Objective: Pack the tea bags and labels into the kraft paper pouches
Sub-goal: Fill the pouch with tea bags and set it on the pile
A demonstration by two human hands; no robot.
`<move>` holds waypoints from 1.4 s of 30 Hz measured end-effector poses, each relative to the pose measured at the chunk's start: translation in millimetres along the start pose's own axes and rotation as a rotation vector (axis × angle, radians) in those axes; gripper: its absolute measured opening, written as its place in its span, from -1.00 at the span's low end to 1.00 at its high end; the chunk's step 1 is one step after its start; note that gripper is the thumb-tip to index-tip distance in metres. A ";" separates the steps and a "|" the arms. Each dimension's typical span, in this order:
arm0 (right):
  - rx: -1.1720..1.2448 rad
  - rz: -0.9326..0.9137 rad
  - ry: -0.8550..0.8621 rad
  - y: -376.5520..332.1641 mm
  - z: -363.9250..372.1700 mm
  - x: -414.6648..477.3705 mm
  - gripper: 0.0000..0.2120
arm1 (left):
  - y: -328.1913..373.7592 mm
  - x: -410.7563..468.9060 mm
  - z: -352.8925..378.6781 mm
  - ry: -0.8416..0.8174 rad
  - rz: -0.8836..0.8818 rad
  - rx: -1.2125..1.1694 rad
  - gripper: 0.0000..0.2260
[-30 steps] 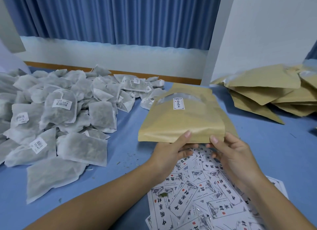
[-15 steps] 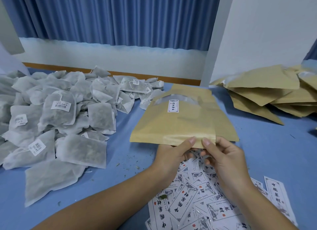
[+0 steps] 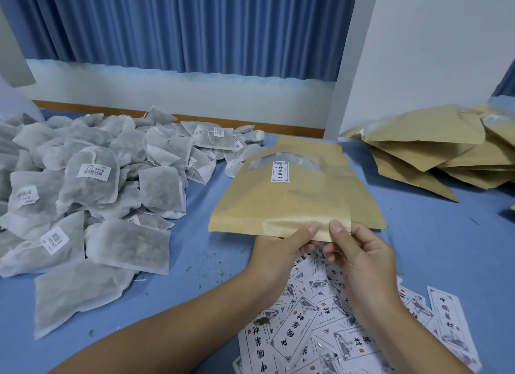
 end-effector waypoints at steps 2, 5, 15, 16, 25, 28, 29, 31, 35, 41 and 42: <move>0.005 0.009 -0.007 0.7 1.8 -1.3 -0.91 | 0.5 -1.1 0.3 -0.010 0.024 0.004 -0.66; -0.022 -0.016 0.009 -2.6 -0.3 -0.1 -0.93 | 3.9 -3.8 1.6 -0.001 0.037 -0.004 -0.70; 0.037 0.092 0.018 -2.7 -0.4 -2.9 -0.92 | 6.8 -7.8 0.0 0.029 0.015 0.029 -0.84; 0.032 0.087 0.027 -3.8 -1.4 -2.8 -0.91 | 7.1 -7.8 0.1 0.041 0.014 0.028 -0.85; 0.107 0.171 0.056 2.3 1.7 -5.1 -0.81 | -1.7 -11.3 7.1 0.048 -0.032 0.112 -0.73; 0.090 0.153 0.047 1.1 3.0 -4.0 -0.85 | -4.6 -10.4 2.0 0.127 -0.072 0.200 -0.66; 0.092 0.149 0.040 0.8 3.4 -3.3 -0.86 | -4.7 -9.7 1.7 0.131 -0.086 0.211 -0.64; 0.113 0.151 0.021 0.9 4.3 -3.1 -0.89 | -4.5 -8.3 1.3 0.119 -0.070 0.202 -0.64; 0.130 0.148 -0.013 0.1 6.3 -3.1 -0.89 | -1.6 -8.6 3.4 0.112 0.019 0.114 -0.75; 0.105 0.070 0.112 -5.1 -3.6 -2.5 -0.95 | 3.0 -8.8 4.5 0.091 0.053 0.037 -0.82; 0.106 0.066 0.118 -5.4 -4.1 -3.0 -0.94 | 4.0 -8.8 4.8 0.081 0.050 0.034 -0.87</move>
Point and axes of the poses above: each hand's wrist, its own x-axis towards the middle knuckle, its own z-axis out of the palm, y = z × x, the point moved 3 cm from there along x, towards the middle knuckle, and after that the axes turned 2 degrees about z, right-handed, at the moved point
